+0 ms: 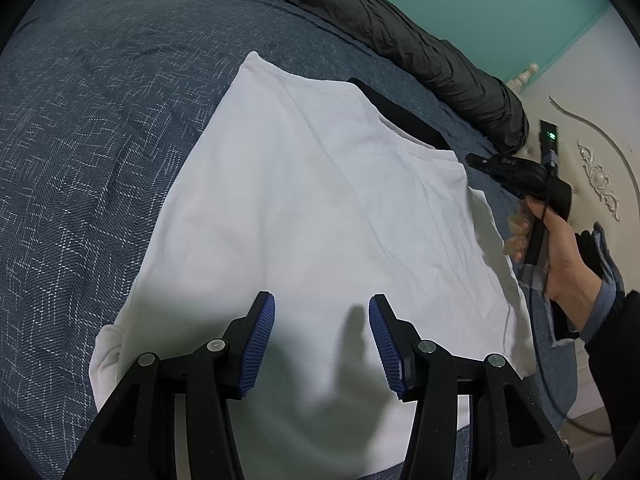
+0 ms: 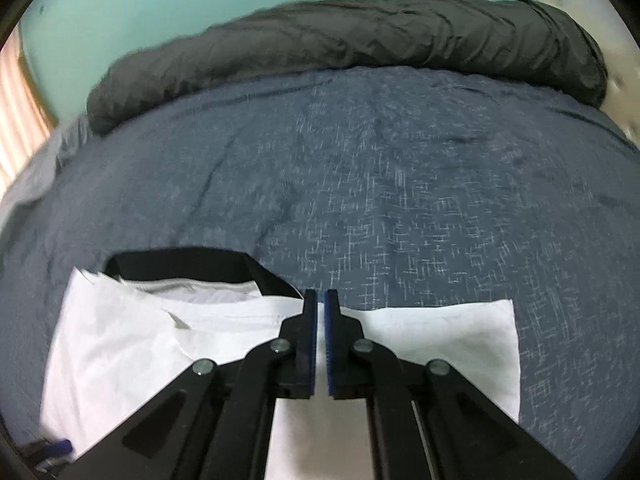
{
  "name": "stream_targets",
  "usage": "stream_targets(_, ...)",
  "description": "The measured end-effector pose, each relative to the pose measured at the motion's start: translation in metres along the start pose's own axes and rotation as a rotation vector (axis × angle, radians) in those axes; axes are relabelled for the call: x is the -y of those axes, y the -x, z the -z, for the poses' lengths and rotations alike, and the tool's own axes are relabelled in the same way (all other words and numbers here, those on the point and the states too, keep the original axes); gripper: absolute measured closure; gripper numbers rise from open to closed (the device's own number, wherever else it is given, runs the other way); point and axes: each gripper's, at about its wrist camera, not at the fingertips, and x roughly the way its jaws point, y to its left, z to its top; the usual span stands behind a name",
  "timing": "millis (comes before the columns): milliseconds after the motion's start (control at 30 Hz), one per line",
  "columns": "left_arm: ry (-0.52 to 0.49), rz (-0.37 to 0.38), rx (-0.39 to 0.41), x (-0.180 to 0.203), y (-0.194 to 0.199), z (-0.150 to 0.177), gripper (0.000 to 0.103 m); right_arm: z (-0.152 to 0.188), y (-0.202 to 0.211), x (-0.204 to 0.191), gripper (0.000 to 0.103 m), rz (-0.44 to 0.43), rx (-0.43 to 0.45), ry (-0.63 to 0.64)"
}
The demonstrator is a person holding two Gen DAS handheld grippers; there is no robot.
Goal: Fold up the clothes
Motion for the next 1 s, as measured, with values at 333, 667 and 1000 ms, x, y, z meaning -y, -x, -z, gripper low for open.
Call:
stream_targets(333,0.030,0.009,0.008,-0.005,0.012,0.002,0.049,0.060,0.062,-0.018,0.099,-0.148,-0.002,-0.075)
stream_targets(667,0.109,0.022,0.047,-0.029,0.057,0.016,0.045,0.143,0.110,-0.075,0.099,-0.297,-0.123,-0.099)
stream_targets(1000,0.265,0.032,0.045,-0.078,0.098,0.049,0.041,0.198,0.151,-0.083,0.099,-0.332,-0.059,-0.186)
